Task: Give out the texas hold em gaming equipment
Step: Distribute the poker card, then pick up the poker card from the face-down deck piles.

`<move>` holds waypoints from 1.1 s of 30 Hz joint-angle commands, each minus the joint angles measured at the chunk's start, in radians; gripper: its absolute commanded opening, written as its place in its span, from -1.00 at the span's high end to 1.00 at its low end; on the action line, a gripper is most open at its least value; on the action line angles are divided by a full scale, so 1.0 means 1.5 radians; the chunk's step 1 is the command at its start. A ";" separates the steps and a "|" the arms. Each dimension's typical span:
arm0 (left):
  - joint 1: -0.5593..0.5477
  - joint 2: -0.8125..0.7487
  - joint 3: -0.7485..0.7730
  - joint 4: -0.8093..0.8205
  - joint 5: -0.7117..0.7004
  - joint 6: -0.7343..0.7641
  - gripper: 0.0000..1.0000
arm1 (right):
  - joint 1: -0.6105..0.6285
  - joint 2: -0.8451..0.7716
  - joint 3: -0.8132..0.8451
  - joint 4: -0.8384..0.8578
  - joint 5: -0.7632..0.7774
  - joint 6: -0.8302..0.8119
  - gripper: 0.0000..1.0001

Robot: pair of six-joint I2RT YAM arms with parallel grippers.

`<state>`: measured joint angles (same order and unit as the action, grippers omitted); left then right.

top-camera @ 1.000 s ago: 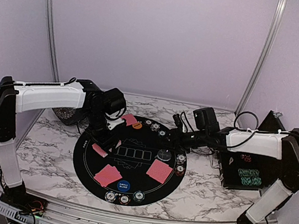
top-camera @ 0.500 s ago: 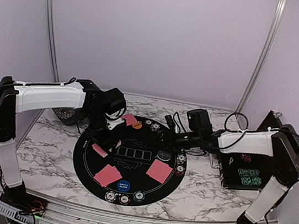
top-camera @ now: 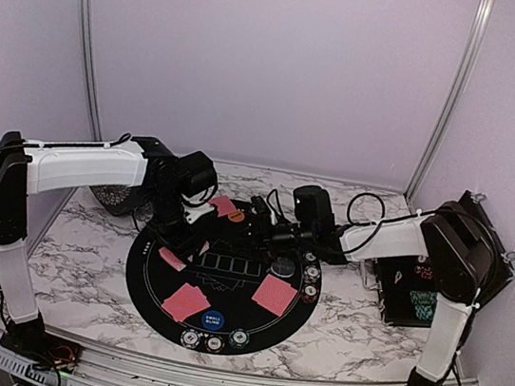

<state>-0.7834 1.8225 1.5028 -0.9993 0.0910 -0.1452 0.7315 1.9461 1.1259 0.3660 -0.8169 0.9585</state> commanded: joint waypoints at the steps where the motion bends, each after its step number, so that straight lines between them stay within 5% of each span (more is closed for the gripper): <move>1: 0.001 -0.028 0.024 -0.008 0.010 0.008 -0.14 | 0.006 0.024 0.040 0.047 -0.025 0.032 -0.15; 33: -0.003 -0.005 0.059 -0.021 0.016 0.025 -0.14 | 0.039 0.120 0.139 0.103 -0.047 0.093 -0.15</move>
<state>-0.7856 1.8229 1.5585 -1.0080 0.1047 -0.1219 0.7795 2.1063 1.2865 0.4816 -0.8822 1.0855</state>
